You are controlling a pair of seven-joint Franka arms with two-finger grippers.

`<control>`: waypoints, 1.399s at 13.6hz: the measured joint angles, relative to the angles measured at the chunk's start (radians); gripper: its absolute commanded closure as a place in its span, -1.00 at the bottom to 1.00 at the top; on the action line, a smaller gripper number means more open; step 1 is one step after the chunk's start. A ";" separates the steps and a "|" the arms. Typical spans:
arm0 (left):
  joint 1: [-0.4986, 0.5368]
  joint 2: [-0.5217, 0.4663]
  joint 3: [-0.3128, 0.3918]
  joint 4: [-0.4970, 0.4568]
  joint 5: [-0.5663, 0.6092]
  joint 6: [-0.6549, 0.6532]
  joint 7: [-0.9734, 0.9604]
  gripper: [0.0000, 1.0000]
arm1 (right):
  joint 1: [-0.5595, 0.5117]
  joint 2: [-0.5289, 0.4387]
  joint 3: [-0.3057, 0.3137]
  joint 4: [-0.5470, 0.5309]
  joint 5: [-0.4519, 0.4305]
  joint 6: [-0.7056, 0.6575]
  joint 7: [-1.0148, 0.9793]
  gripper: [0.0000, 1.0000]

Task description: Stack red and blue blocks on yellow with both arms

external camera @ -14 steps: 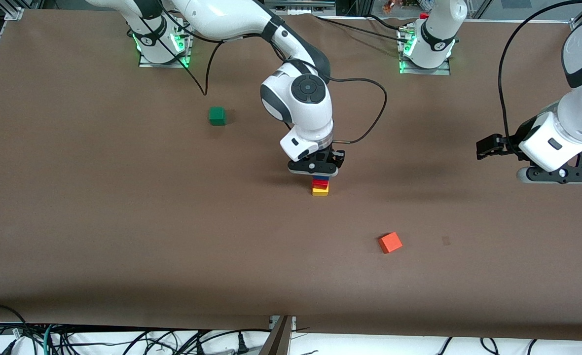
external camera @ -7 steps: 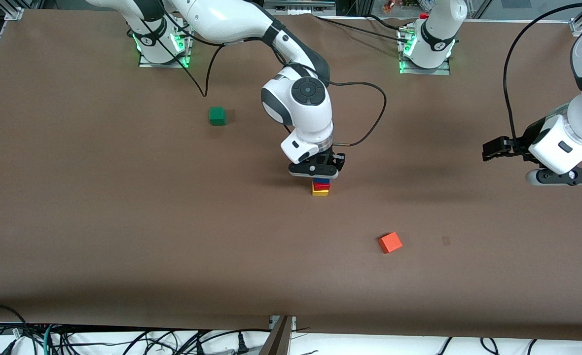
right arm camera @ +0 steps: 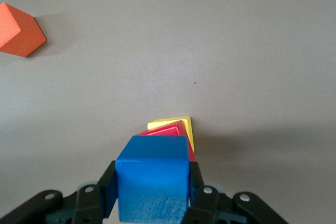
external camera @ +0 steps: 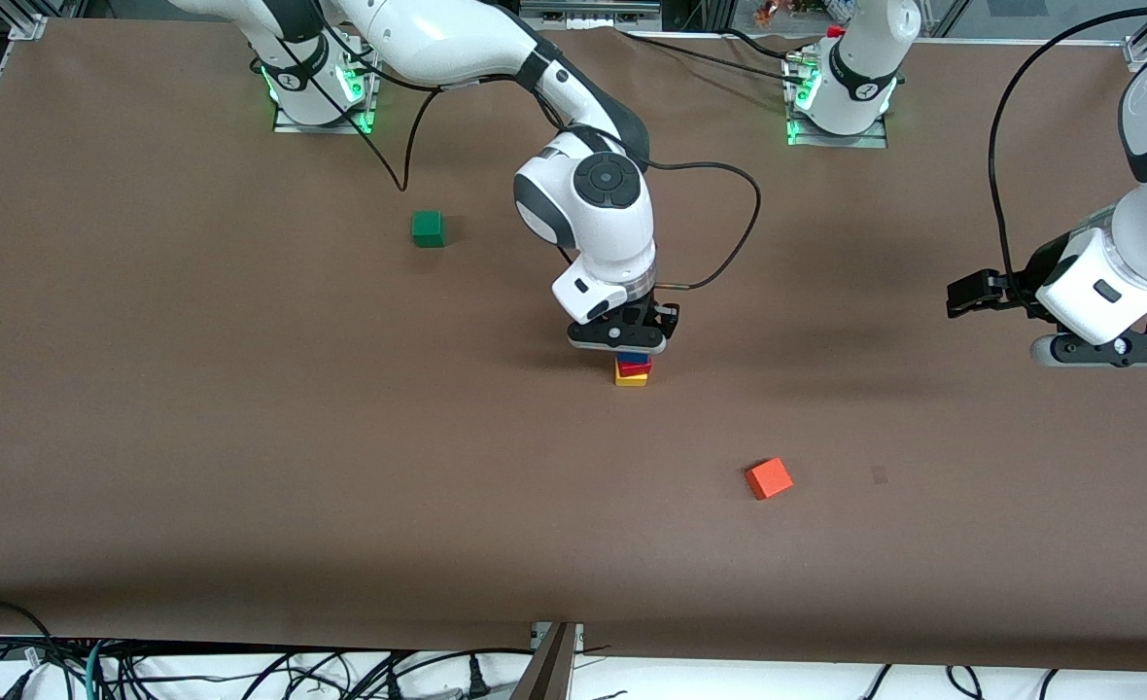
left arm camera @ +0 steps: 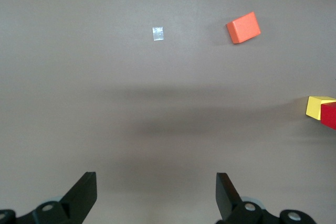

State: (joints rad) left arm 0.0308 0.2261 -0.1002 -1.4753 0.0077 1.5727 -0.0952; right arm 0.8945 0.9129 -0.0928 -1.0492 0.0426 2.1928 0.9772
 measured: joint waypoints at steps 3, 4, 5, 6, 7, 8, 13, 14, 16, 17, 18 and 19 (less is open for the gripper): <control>0.000 0.010 -0.001 0.000 -0.006 0.006 0.000 -1.00 | -0.002 0.000 -0.004 0.000 0.000 0.005 -0.001 -1.00; 0.000 0.010 -0.001 0.001 -0.007 0.008 0.000 -1.00 | -0.002 0.000 -0.004 0.000 0.000 0.007 -0.001 -1.00; 0.000 0.010 -0.001 0.002 -0.007 0.010 0.000 -1.00 | -0.003 0.000 -0.005 0.001 0.000 0.008 -0.001 -1.00; 0.000 0.010 -0.001 0.004 -0.007 0.013 0.000 -1.00 | -0.003 0.000 -0.005 0.001 0.000 0.009 -0.001 -1.00; 0.000 0.010 -0.001 0.006 -0.007 0.015 0.000 -1.00 | -0.003 0.000 -0.005 0.001 0.000 0.010 -0.001 -1.00; 0.000 0.011 -0.001 0.009 -0.008 0.016 -0.001 -1.00 | -0.003 0.000 -0.005 0.001 0.000 0.010 -0.001 -1.00; -0.003 0.020 -0.002 0.025 -0.008 0.019 -0.002 -1.00 | -0.011 -0.002 -0.014 0.015 0.000 -0.029 -0.001 -1.00; -0.003 0.021 -0.002 0.026 -0.008 0.019 -0.002 -1.00 | -0.026 -0.009 -0.015 0.026 0.000 -0.060 -0.001 -1.00; -0.004 0.024 -0.003 0.027 -0.008 0.019 -0.002 -1.00 | -0.073 -0.044 -0.016 0.045 0.007 -0.146 -0.001 -1.00; -0.005 0.025 -0.003 0.028 -0.008 0.019 -0.002 -1.00 | -0.105 -0.070 -0.017 0.048 0.023 -0.192 -0.001 -1.00; -0.005 0.026 -0.003 0.029 -0.008 0.019 -0.001 -1.00 | -0.140 -0.099 -0.018 0.050 0.038 -0.237 -0.003 -1.00; -0.005 0.028 -0.004 0.030 -0.008 0.019 -0.001 -1.00 | -0.180 -0.129 -0.019 0.050 0.045 -0.293 -0.016 -1.00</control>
State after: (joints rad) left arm 0.0256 0.2540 -0.1038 -1.4451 -0.0004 1.5914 -0.0963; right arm 0.7141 0.7838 -0.1119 -0.9992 0.0873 1.9001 0.9611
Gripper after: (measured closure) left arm 0.000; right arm 0.000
